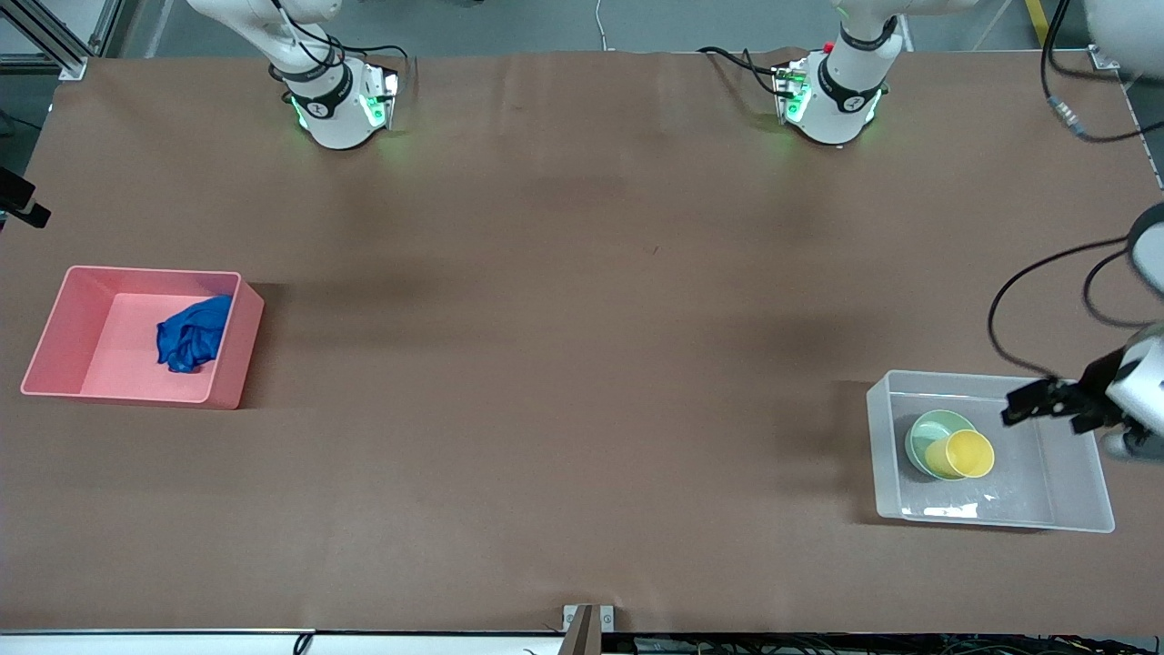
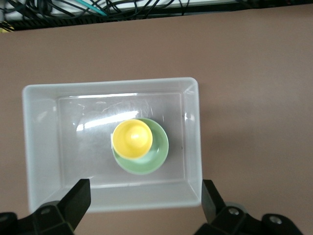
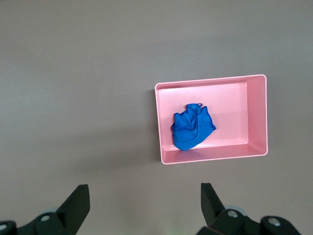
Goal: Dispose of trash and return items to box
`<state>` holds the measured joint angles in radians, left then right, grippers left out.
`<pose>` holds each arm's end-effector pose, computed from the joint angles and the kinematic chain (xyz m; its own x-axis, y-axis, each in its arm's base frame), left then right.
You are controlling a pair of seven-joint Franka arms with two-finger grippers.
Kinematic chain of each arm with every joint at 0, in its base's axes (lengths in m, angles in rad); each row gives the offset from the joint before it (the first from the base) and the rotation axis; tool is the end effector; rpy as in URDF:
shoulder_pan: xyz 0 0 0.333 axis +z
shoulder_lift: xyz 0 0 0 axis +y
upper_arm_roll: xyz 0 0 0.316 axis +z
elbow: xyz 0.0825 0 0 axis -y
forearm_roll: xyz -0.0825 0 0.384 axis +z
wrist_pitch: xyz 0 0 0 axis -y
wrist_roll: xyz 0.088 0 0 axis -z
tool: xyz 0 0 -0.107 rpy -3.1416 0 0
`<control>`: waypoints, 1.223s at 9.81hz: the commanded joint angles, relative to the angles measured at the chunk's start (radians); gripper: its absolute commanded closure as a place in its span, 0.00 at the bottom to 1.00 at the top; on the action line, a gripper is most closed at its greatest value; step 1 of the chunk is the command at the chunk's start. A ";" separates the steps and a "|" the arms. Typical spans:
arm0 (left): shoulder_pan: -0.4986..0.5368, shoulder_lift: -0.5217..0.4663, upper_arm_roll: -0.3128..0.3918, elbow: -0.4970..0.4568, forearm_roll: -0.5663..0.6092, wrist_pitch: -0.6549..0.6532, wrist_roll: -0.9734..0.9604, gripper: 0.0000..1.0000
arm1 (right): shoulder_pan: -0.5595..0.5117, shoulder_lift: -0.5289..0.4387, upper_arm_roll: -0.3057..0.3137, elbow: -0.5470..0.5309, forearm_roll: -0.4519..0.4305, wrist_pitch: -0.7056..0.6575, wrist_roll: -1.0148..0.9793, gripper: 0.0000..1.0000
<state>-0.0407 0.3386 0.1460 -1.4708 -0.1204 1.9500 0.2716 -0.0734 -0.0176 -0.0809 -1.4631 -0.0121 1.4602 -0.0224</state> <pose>0.6755 0.0495 0.5016 0.9782 -0.1371 0.1560 -0.1431 -0.9893 0.0279 0.5305 -0.0844 0.6745 0.9910 -0.1328 0.0144 -0.1330 -0.9911 0.0109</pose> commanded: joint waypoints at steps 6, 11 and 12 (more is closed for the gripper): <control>-0.014 -0.389 -0.172 -0.286 0.137 -0.098 -0.158 0.00 | -0.016 -0.001 0.007 0.004 0.015 -0.008 0.001 0.00; -0.033 -0.342 -0.187 -0.085 0.130 -0.311 -0.279 0.00 | -0.016 -0.001 0.007 0.004 0.015 -0.008 0.001 0.00; -0.030 -0.345 -0.190 -0.086 0.128 -0.318 -0.287 0.00 | -0.016 -0.001 0.009 0.004 0.015 -0.008 0.001 0.00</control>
<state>-0.0687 -0.0394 -0.0360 -1.5741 -0.0055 1.6663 0.0145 -0.0745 -0.0173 -0.0815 -1.4632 -0.0121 1.4602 -0.0224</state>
